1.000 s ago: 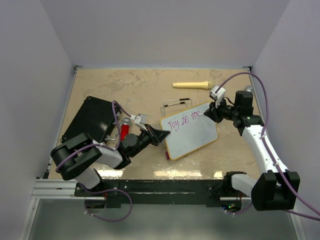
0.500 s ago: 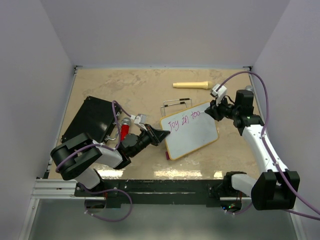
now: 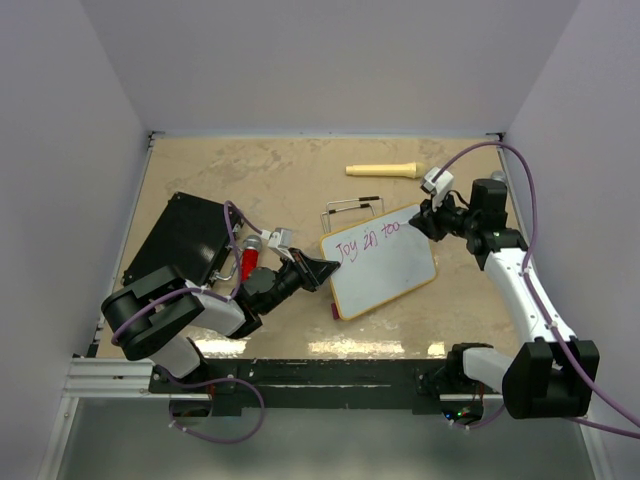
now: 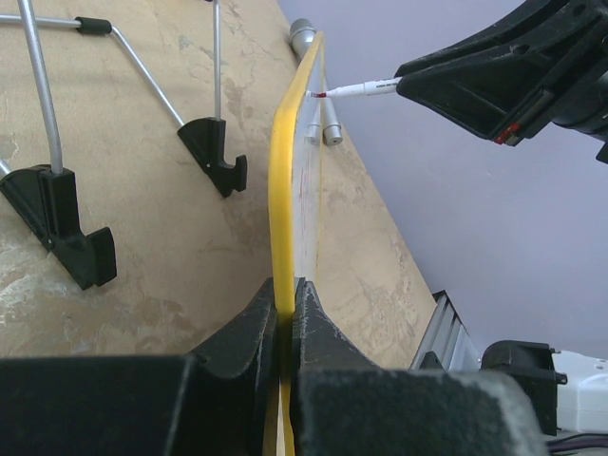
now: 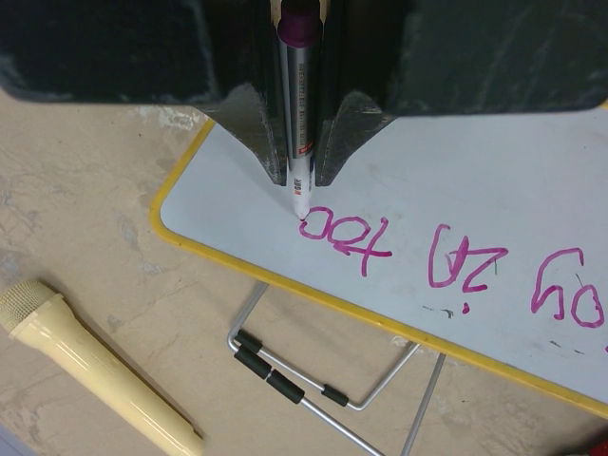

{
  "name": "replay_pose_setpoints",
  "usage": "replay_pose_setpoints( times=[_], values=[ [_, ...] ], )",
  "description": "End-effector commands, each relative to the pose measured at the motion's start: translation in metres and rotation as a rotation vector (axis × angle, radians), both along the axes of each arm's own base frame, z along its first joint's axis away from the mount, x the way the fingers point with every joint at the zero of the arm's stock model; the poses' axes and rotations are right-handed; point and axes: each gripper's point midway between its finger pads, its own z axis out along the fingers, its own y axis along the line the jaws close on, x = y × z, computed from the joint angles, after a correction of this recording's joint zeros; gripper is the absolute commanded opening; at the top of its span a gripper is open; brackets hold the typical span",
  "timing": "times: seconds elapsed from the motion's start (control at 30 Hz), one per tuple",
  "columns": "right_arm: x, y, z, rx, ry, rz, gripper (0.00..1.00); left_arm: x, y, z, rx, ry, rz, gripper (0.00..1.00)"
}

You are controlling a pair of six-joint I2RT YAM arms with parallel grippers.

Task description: Write a sentence on the whiteboard

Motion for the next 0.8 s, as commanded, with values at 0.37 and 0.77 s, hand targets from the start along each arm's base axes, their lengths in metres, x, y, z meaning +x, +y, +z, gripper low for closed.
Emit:
replay_pose_setpoints(
  times=[0.37,0.77],
  values=[
    [-0.005,-0.005,-0.006,-0.066,0.013,0.034,0.0,-0.007,-0.001,-0.007,0.059,-0.053,-0.04,0.0],
    [-0.022,0.0,-0.028,-0.097,0.105,0.105,0.0,-0.007,-0.001,-0.006,0.055,-0.053,-0.04,0.0]
  ],
)
